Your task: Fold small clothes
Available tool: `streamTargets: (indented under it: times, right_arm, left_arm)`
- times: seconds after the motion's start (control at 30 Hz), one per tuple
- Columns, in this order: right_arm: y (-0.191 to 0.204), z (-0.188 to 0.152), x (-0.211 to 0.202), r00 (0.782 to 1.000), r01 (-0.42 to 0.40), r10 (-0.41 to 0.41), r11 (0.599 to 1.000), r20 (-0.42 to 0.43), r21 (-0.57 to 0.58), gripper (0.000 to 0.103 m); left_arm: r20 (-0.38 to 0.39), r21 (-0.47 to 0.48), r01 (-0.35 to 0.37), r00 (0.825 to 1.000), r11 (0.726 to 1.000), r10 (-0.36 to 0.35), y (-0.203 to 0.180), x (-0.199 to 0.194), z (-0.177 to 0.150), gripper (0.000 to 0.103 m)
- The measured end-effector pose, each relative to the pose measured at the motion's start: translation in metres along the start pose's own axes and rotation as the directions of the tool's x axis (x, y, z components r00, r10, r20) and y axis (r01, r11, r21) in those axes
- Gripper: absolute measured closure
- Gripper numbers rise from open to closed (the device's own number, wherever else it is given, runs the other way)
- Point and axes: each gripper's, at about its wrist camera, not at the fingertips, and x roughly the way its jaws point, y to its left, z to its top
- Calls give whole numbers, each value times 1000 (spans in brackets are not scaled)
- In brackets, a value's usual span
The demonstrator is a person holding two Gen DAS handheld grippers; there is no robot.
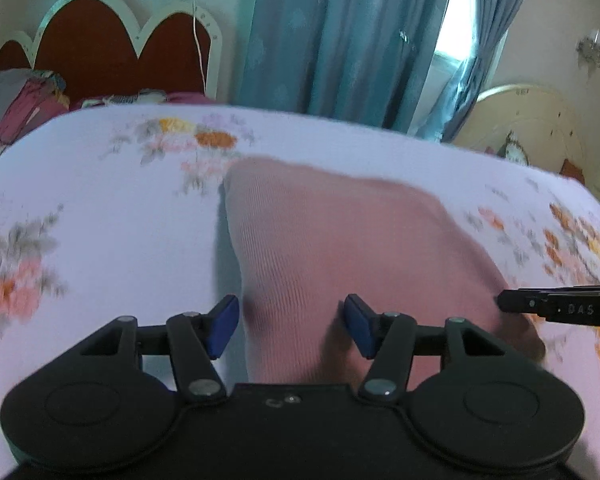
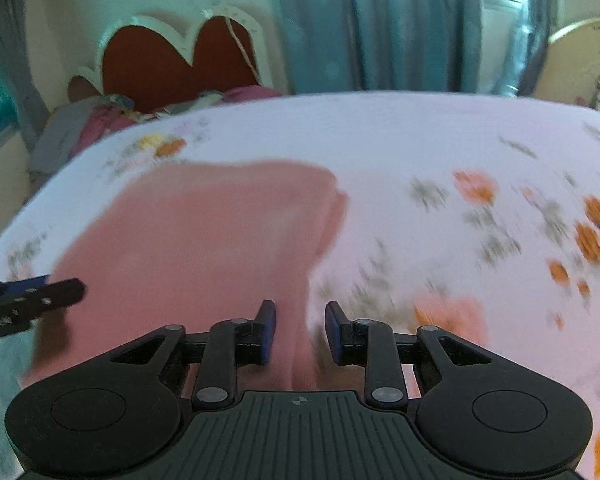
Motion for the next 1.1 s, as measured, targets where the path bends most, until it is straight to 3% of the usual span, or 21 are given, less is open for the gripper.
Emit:
streamTargets:
  times: [0.17, 0.23, 0.37, 0.5, 0.57, 0.63, 0.7, 0.77, 0.83, 0.9, 1.0, 1.03, 1.07, 1.1]
  right_arm:
    - [-7, -8, -3, 1000, 23, -23, 998, -11, 65, 75]
    - [0, -6, -18, 1000, 15, -16, 999, 27, 39, 75]
    - [-6, -27, 3, 993, 91, -92, 996, -70, -12, 76]
    - [0, -28, -5, 993, 100, -102, 994, -61, -43, 75]
    - [-2, -25, -21, 994, 108, -108, 994, 8, 2, 75]
    - [-5, -21, -43, 995, 28, -34, 998, 94, 63, 75]
    - [-1, -22, -49, 994, -35, 28, 997, 104, 63, 75]
    - [4, -27, -37, 999, -36, 35, 999, 37, 30, 75]
    - [5, -35, -16, 997, 16, -15, 1000, -73, 4, 75]
    - [0, -38, -33, 999, -27, 29, 998, -40, 55, 75]
    - [-1, -48, -78, 997, -67, 66, 997, 30, 27, 74]
    - [0, -52, -95, 996, -76, 76, 997, 42, 13, 67]
    - [-1, -58, -110, 995, -89, 89, 996, 50, 2, 36]
    - [-1, -63, -127, 994, -96, 97, 995, 60, -7, 20]
  left_arm:
    - [-60, 20, -9, 998, 1000, 10, -10, 5, -13, 46]
    - [-62, 25, -17, 998, 1000, 19, -11, 3, -12, 43]
    - [-77, 29, -34, 996, 999, 36, -15, 2, -16, 40]
    - [-81, 39, -64, 994, 997, 67, -22, -5, -20, 25]
    - [-81, 43, -76, 994, 996, 79, -25, -11, -23, 20]
    - [-69, 33, -91, 993, 995, 93, -28, -19, -24, 16]
    - [-61, 17, -102, 993, 995, 103, -31, -27, -25, 15]
    - [-53, 1, -114, 992, 994, 114, -37, -37, -26, 14]
    - [-39, -12, -127, 991, 992, 127, -46, -49, -30, 12]
    - [-26, -29, -127, 992, 991, 126, -54, -65, -36, 10]
    - [-15, -51, -158, 987, 986, 158, -71, -97, -46, 5]
    - [-20, -51, -174, 985, 983, 173, -77, -106, -49, 5]
    - [-23, -45, -198, 980, 979, 197, -84, -116, -53, 5]
    - [-20, -34, -228, 974, 973, 227, -92, -127, -57, 5]
